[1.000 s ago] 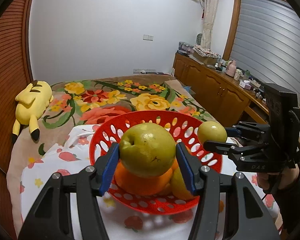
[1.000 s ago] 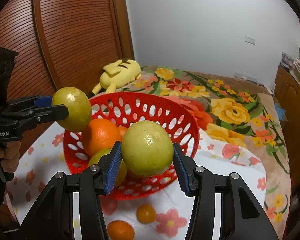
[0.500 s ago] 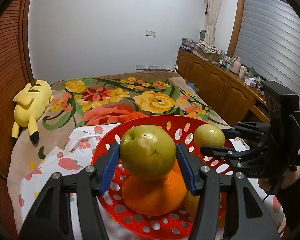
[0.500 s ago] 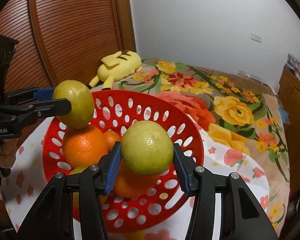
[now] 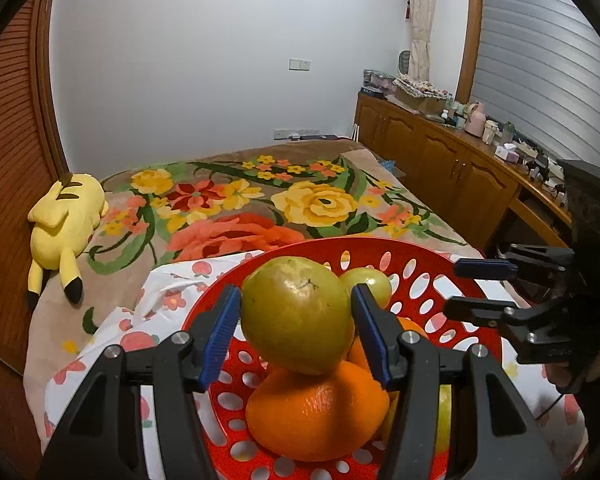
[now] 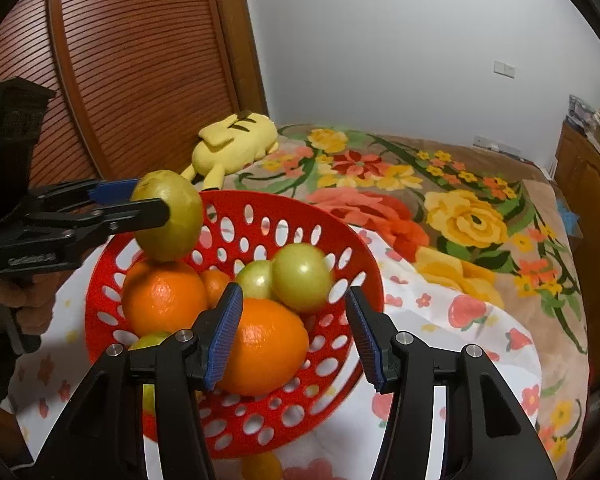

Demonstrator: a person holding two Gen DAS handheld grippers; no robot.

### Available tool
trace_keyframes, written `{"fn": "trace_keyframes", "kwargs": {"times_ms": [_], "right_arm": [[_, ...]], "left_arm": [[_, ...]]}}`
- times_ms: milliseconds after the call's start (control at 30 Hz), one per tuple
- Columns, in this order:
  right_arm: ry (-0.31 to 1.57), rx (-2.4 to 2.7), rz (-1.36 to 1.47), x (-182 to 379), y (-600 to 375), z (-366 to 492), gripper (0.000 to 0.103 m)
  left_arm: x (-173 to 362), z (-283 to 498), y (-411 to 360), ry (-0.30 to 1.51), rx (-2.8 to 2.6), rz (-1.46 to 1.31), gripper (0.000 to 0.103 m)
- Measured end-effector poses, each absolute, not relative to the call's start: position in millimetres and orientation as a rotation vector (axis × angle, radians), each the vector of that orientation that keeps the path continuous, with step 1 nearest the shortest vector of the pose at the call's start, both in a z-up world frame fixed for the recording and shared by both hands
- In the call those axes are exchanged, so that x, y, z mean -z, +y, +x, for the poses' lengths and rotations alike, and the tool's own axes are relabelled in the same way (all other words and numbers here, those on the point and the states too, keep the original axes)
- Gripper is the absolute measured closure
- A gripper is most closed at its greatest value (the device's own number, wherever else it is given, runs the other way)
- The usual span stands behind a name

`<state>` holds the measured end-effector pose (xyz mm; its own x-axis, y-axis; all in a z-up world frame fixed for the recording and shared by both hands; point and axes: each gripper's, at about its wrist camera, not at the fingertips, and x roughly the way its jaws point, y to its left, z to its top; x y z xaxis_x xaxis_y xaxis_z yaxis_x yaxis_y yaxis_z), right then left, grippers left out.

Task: Organize fruits
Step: 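Open the left gripper releasing the pear into the basket while the right releases its fruit, then withdraw both open grippers from the basket toward the two remaining tangerines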

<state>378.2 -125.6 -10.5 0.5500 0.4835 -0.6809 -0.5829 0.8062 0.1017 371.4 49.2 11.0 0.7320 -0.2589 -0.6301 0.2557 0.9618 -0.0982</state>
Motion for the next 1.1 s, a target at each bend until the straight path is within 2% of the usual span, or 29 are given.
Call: {"fn": "trace_keyframes", "kwargs": {"times_ms": [600,1100], "right_arm": [[0.726,-0.633,-0.124,6.6,-143.0,341.9,0.048],[0.702,-0.598,-0.117,6.6,-153.6,283.3,0.048]], "left_arm": [[-8.8,357.4,48.6,0.696,0.259,-0.012,0.046],[-25.5,275.9,40.3,0.595,0.328,-0.004,0.035]]}}
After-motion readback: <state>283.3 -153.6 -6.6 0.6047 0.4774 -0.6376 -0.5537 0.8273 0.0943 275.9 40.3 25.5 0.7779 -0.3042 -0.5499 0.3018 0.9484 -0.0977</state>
